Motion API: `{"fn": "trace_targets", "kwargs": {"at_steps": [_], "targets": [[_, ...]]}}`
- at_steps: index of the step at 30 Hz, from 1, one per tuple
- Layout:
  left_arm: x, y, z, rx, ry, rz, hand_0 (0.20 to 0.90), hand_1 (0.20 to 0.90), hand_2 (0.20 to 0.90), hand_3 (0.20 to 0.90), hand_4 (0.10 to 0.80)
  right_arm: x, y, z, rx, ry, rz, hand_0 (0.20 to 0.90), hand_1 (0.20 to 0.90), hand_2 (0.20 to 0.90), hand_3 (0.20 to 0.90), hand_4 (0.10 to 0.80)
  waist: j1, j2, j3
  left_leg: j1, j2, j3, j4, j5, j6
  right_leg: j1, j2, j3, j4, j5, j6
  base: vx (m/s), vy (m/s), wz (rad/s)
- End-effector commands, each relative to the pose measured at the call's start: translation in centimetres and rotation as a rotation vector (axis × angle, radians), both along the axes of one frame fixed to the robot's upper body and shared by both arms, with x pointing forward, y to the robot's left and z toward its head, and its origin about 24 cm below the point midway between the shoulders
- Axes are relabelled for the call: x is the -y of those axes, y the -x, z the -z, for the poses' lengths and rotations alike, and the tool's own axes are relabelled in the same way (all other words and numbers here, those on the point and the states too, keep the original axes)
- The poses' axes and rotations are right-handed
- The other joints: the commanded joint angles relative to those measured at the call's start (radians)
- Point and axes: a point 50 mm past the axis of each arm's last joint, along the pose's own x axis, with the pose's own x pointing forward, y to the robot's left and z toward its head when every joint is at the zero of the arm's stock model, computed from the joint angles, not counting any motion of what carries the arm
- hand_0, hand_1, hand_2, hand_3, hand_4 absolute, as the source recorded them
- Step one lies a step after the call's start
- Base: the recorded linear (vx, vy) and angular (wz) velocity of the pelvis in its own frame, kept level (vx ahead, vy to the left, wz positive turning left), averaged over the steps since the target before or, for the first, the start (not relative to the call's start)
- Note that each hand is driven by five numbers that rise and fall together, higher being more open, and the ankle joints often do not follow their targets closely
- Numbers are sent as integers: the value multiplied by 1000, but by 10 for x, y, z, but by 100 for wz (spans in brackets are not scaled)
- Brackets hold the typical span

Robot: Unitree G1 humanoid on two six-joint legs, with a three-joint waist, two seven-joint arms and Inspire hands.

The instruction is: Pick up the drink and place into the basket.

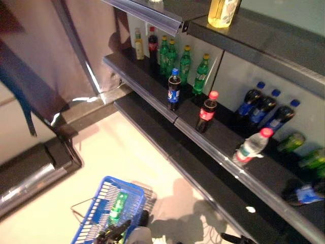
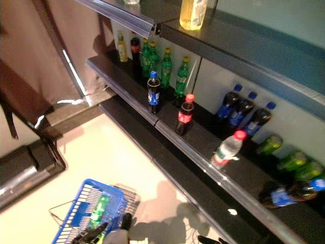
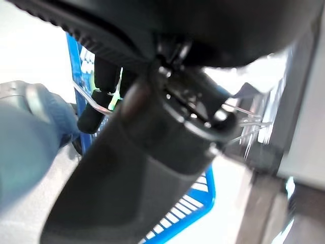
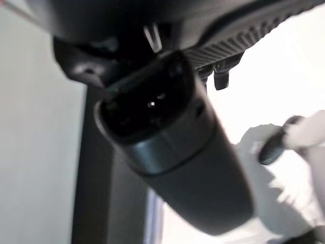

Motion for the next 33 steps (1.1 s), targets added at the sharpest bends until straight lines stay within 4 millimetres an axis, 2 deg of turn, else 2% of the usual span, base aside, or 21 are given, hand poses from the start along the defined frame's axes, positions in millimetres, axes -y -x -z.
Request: {"fn": "trace_targets", "kwargs": {"at_steps": [1, 2, 4, 6, 7, 8, 11, 13, 14, 15, 16, 17, 18, 19, 21, 22, 24, 27, 29, 31, 33], "targets": [[-42, -16, -24, 173, -154, -8, 300, 300, 300, 200, 100, -6, 0, 0, 37, 9, -73, 900, 900, 900, 900, 800, 34, -17, -34, 0, 19, 69, 100, -120, 18, -181, -182, -174, 141, 230, 107, 255, 375, -33], [-47, -16, -26, 179, -165, -18, 300, 300, 300, 200, 100, -9, -6, 0, 51, 15, -92, 900, 900, 900, 900, 800, 37, -8, -32, 25, 23, 106, 83, -126, 19, -200, -171, -223, 149, 218, 102, 278, 395, -109], [-52, -19, -29, 192, -180, -23, 300, 300, 300, 200, 100, -14, -13, 0, 55, 14, -73, 900, 900, 900, 900, 800, 26, -6, -30, 55, 10, 146, 63, -139, 17, -206, -72, -277, 80, 159, 54, 176, 223, -138], [-53, -20, -30, 197, -183, -55, 300, 300, 300, 200, 100, -12, -14, -1, 67, 17, -84, 900, 900, 900, 900, 800, 23, -14, -34, 67, -9, 169, 65, -147, 15, -191, -35, -294, 11, 152, 27, 90, 100, -47], [-53, -20, -30, 198, -182, -58, 300, 300, 300, 200, 100, -12, -14, -1, 70, 17, -86, 900, 900, 900, 900, 800, 22, -16, -34, 67, -12, 171, 67, -148, 15, -188, -31, -292, 2, 155, 24, 86, 26, -23], [-52, -19, -29, 198, -185, -60, 300, 300, 300, 200, 100, -10, -15, -2, 83, 16, -89, 900, 900, 900, 900, 800, 21, -30, -38, 66, -35, 175, 87, -162, 17, -175, -14, -286, -53, 176, 13, 76, -8, -17], [-45, -18, -26, 179, -165, -84, 300, 300, 300, 200, 100, -8, -18, -3, 89, 17, -152, 900, 900, 900, 900, 800, 22, -59, -53, 35, -59, 176, 216, -187, 16, -144, -27, -250, -101, 199, -5, 89, -50, -14], [-41, -18, -25, 182, -152, -78, 300, 300, 300, 200, 100, -8, -23, -4, 104, 14, -187, 900, 900, 900, 900, 800, 33, -74, -50, -26, -65, 165, 356, -147, -1, -128, -36, -262, -119, 211, -19, 69, -68, -4], [-38, -17, -24, 187, -147, -73, 300, 300, 300, 200, 100, -8, -28, -6, 120, 10, -220, 900, 900, 900, 900, 800, 44, -79, -43, -92, -82, 138, 480, -108, -12, -121, -34, -258, -117, 210, -30, 88, -52, -2], [-37, -17, -23, 186, -142, -72, 300, 300, 300, 200, 100, -9, -32, -7, 130, 6, -250, 900, 900, 900, 900, 800, 51, -77, -43, -126, -92, 106, 514, -93, -9, -121, -25, -241, -110, 207, -35, 147, 34, -8], [-35, -15, -22, 178, -131, -77, 300, 300, 300, 200, 100, -11, -40, -9, 147, 9, -304, 900, 900, 900, 900, 800, 65, -67, -42, -135, -80, 68, 458, -88, 1, -120, -6, -212, -95, 194, -35, 191, 140, -30], [-35, -13, -21, 174, -127, -73, 300, 300, 300, 200, 100, -12, -47, -11, 158, 11, -331, 900, 900, 900, 900, 800, 74, -58, -42, -113, -43, 40, 335, -85, 4, -114, 8, -185, -91, 182, -26, 201, 175, -62], [-35, -11, -21, 172, -124, -66, 300, 300, 300, 200, 100, -12, -50, -12, 166, 11, -342, 900, 900, 900, 900, 800, 79, -57, -38, -95, -25, 35, 270, -88, 6, -106, 9, -171, -90, 176, -22, 223, 216, -88], [-36, -6, -20, 168, -126, -55, 300, 300, 300, 200, 100, -13, -59, -15, 194, 3, -385, 900, 900, 900, 900, 800, 92, -48, -35, -80, 29, -8, 126, -54, -13, -94, 20, -149, -95, 165, -15, 210, 217, -79], [-36, 0, -19, 150, -135, -49, 300, 300, 300, 200, 100, -17, -68, -19, 243, -11, -435, 900, 900, 900, 900, 800, 105, -46, -27, -83, 85, -45, 95, 11, -44, -77, 17, -135, -90, 150, -7, 158, 223, -58], [-35, -1, -19, 139, -141, -47, 300, 300, 300, 200, 100, -20, -73, -21, 269, -13, -459, 900, 900, 900, 900, 800, 97, -51, -33, -60, 82, -27, 80, -27, -38, -79, -4, -139, -86, 147, 5, 69, 215, -39], [-36, -5, -20, 120, -155, -22, 300, 300, 300, 200, 100, -22, -83, -29, 339, 6, -471, 900, 900, 900, 900, 800, 82, -47, -40, -25, 79, -10, 55, -54, -45, -96, -37, -160, -72, 149, 26, 48, 241, -20], [-46, -12, -25, 131, -171, -40, 300, 300, 300, 200, 100, -39, -104, -50, 493, 7, -562, 900, 900, 900, 900, 800, 55, -40, -38, 27, 71, 7, 24, -74, -53, -121, -85, -187, -71, 174, 59, 33, 217, -16], [-51, -12, -28, 141, -181, -60, 300, 300, 300, 200, 100, -49, -109, -60, 558, 1, -625, 900, 900, 900, 900, 800, 47, -41, -37, 34, 67, 17, 24, -82, -53, -130, -102, -195, -74, 186, 71, -6, 121, -41], [-66, -14, -35, 162, -209, -101, 300, 300, 300, 200, 100, -69, -122, -87, 719, -14, -832, 900, 900, 900, 900, 800, 53, -51, -26, 45, 70, 51, 35, -98, -56, -150, -154, -255, -78, 214, 104, -69, 59, -36], [-70, -13, -38, 179, -218, -129, 300, 300, 300, 200, 100, -83, -133, -107, 834, -38, -938, 900, 900, 900, 900, 800, 74, -60, -19, 49, 86, 83, 43, -102, -62, -151, -191, -303, -87, 237, 127, -89, -37, -64]]}}
